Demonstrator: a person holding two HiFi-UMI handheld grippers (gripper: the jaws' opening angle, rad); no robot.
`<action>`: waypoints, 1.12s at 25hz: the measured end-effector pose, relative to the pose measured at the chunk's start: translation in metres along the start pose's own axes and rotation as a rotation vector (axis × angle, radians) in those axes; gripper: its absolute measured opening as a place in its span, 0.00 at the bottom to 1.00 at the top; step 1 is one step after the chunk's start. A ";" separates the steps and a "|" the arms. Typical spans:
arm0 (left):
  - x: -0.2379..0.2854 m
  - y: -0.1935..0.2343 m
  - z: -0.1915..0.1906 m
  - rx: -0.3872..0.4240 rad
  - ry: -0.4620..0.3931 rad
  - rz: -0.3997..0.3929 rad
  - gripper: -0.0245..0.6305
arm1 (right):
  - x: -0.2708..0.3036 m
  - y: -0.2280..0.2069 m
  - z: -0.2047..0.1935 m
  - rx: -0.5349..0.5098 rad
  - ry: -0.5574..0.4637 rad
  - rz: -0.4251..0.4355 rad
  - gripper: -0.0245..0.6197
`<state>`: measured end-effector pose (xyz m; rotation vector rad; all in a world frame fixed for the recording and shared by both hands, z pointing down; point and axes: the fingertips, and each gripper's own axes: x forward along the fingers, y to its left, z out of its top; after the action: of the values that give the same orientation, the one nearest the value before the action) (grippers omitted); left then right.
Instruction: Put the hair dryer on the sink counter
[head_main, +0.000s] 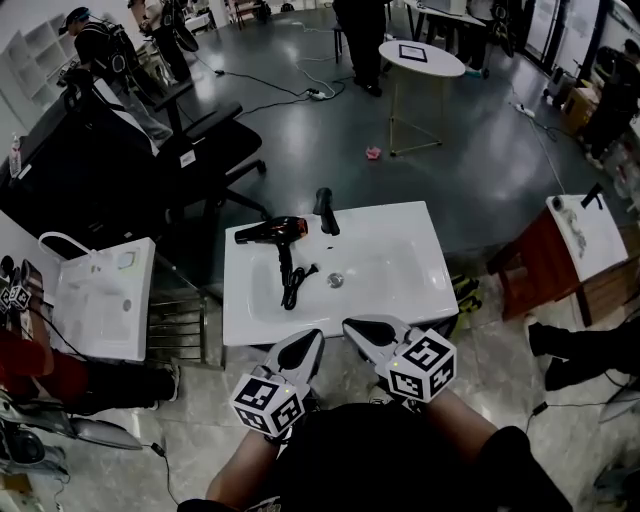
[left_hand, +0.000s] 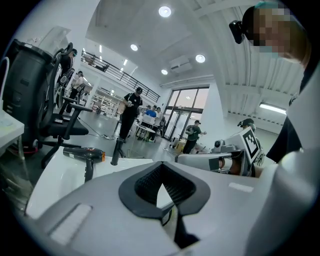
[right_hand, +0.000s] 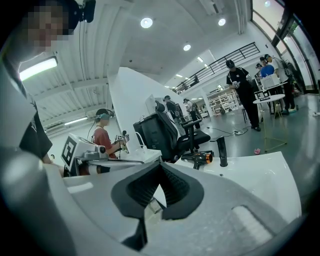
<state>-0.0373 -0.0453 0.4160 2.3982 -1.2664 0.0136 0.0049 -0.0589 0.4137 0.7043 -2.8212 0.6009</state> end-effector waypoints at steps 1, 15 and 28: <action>-0.001 0.000 0.000 0.002 0.001 0.000 0.04 | 0.000 0.001 0.000 0.000 -0.001 0.001 0.04; -0.004 0.011 0.001 0.002 0.019 -0.010 0.04 | 0.015 0.010 -0.004 0.009 0.002 0.010 0.04; 0.001 0.024 0.002 -0.001 0.032 -0.014 0.04 | 0.029 0.003 -0.004 0.025 0.004 0.007 0.04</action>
<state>-0.0559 -0.0583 0.4230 2.3962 -1.2347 0.0470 -0.0219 -0.0668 0.4232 0.6969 -2.8187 0.6386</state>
